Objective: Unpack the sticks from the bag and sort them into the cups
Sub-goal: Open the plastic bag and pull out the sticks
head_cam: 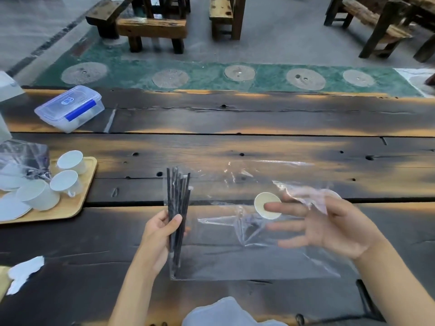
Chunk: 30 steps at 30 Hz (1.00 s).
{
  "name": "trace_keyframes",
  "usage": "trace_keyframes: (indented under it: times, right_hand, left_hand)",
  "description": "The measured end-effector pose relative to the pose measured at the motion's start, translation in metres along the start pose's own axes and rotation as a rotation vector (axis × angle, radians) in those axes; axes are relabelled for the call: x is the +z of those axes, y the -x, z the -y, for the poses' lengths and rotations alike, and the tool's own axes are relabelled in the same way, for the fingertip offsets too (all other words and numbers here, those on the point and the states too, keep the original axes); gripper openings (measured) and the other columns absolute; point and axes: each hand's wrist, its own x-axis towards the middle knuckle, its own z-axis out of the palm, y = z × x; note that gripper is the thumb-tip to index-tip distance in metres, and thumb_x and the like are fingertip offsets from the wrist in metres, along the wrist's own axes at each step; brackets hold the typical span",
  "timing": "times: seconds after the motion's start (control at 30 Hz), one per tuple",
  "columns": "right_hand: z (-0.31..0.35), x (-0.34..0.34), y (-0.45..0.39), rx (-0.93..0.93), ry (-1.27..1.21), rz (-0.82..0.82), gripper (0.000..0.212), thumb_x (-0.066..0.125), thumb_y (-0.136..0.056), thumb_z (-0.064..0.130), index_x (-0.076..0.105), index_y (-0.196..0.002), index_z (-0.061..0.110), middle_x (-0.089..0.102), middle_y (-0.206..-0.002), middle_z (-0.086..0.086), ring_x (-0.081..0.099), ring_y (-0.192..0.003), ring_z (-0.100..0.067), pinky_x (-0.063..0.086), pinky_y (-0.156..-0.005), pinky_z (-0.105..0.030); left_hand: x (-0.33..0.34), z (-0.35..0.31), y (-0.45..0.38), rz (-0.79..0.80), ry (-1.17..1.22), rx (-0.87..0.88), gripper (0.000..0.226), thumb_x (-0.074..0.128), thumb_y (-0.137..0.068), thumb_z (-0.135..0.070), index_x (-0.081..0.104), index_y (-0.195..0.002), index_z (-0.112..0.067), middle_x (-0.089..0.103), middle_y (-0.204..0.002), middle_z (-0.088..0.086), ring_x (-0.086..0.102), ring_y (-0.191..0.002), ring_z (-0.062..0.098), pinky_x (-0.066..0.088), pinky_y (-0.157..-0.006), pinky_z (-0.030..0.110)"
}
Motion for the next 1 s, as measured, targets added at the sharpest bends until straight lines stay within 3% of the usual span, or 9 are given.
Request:
trace_keyframes:
  times: [0.1, 0.17, 0.27, 0.37, 0.53, 0.67, 0.77, 0.87, 1.0]
  right_hand:
    - [-0.003, -0.001, -0.004, 0.086, 0.427, 0.042, 0.049, 0.047, -0.102, 0.015, 0.037, -0.148, 0.006, 0.037, -0.155, -0.020, 0.039, -0.135, -0.054, 0.045, -0.096, -0.066]
    - [-0.006, 0.008, -0.011, 0.155, 0.410, 0.120, 0.049, 0.040, -0.103, 0.009, 0.034, -0.151, 0.011, 0.037, -0.157, -0.015, 0.040, -0.136, -0.051, 0.051, -0.094, -0.058]
    - [-0.017, 0.019, -0.030, 0.223, 0.501, 0.012, 0.048, 0.052, -0.099, 0.012, 0.045, -0.146, 0.022, 0.053, -0.147, -0.005, 0.055, -0.127, -0.041, 0.052, -0.094, -0.055]
    - [-0.030, 0.015, -0.049, 0.155, 0.622, -0.205, 0.047, 0.054, -0.096, -0.003, 0.050, -0.139, 0.017, 0.055, -0.141, -0.018, 0.058, -0.120, -0.044, 0.057, -0.090, -0.046]
    - [-0.047, 0.031, -0.073, 0.079, 0.414, -0.186, 0.056, 0.063, -0.085, 0.005, 0.048, -0.139, 0.014, 0.060, -0.135, -0.020, 0.064, -0.108, -0.043, 0.057, -0.084, -0.054]
    - [-0.052, 0.046, -0.078, 0.100, 0.071, -0.018, 0.050, 0.066, -0.087, 0.005, 0.048, -0.134, 0.007, 0.064, -0.130, -0.021, 0.063, -0.111, -0.049, 0.052, -0.090, -0.055]
    - [-0.064, 0.052, -0.090, 0.013, 0.178, -0.139, 0.041, 0.069, -0.087, 0.008, 0.058, -0.126, 0.002, 0.067, -0.124, -0.022, 0.065, -0.106, -0.046, 0.060, -0.077, -0.045]
    - [-0.075, 0.051, -0.101, -0.059, 0.306, -0.348, 0.022, 0.061, -0.092, 0.000, 0.065, -0.114, 0.003, 0.071, -0.107, -0.024, 0.066, -0.083, -0.029, 0.058, -0.069, -0.036]
    - [-0.085, 0.045, -0.107, -0.107, 0.391, -0.486, 0.006, 0.061, -0.091, 0.000, 0.063, -0.097, 0.000, 0.068, -0.076, -0.011, 0.062, -0.064, -0.020, 0.051, -0.058, -0.028]
  left_hand:
    - [0.006, 0.000, 0.000, 0.059, -0.007, -0.012, 0.023, 0.060, -0.093, -0.007, 0.065, -0.115, -0.001, 0.067, -0.092, 0.016, 0.066, -0.076, 0.027, 0.057, -0.070, 0.034]
    - [0.010, 0.000, 0.001, 0.108, 0.000, -0.017, 0.028, 0.061, -0.092, -0.007, 0.063, -0.118, 0.000, 0.067, -0.096, 0.017, 0.065, -0.078, 0.027, 0.059, -0.070, 0.032]
    - [0.015, -0.003, 0.004, 0.177, -0.006, -0.004, 0.028, 0.061, -0.091, -0.007, 0.063, -0.117, 0.003, 0.065, -0.091, 0.014, 0.064, -0.072, 0.023, 0.057, -0.067, 0.030]
    - [0.017, -0.006, 0.004, 0.198, -0.017, -0.002, 0.026, 0.062, -0.091, -0.006, 0.063, -0.115, 0.002, 0.067, -0.088, 0.010, 0.064, -0.072, 0.023, 0.057, -0.066, 0.028]
    - [0.024, -0.010, 0.008, 0.257, -0.040, -0.021, 0.027, 0.064, -0.091, -0.007, 0.065, -0.117, 0.000, 0.064, -0.092, 0.014, 0.062, -0.080, 0.025, 0.055, -0.067, 0.031]
    - [0.032, -0.015, 0.012, 0.366, -0.035, -0.019, 0.032, 0.064, -0.093, -0.009, 0.063, -0.124, -0.002, 0.069, -0.118, 0.021, 0.067, -0.103, 0.032, 0.056, -0.084, 0.045]
    - [0.038, -0.014, 0.015, 0.391, -0.038, -0.054, 0.029, 0.060, -0.094, -0.006, 0.063, -0.123, 0.001, 0.070, -0.117, 0.020, 0.069, -0.102, 0.038, 0.058, -0.081, 0.044]
    - [0.041, -0.008, 0.015, 0.406, -0.099, -0.097, 0.028, 0.061, -0.095, -0.018, 0.066, -0.119, -0.003, 0.069, -0.109, 0.022, 0.062, -0.095, 0.045, 0.048, -0.092, 0.065]
    - [0.050, -0.006, 0.019, 0.329, -0.067, -0.164, 0.042, 0.043, -0.103, -0.035, 0.070, -0.111, -0.003, 0.072, -0.095, 0.018, 0.066, -0.083, 0.028, 0.055, -0.082, 0.047]
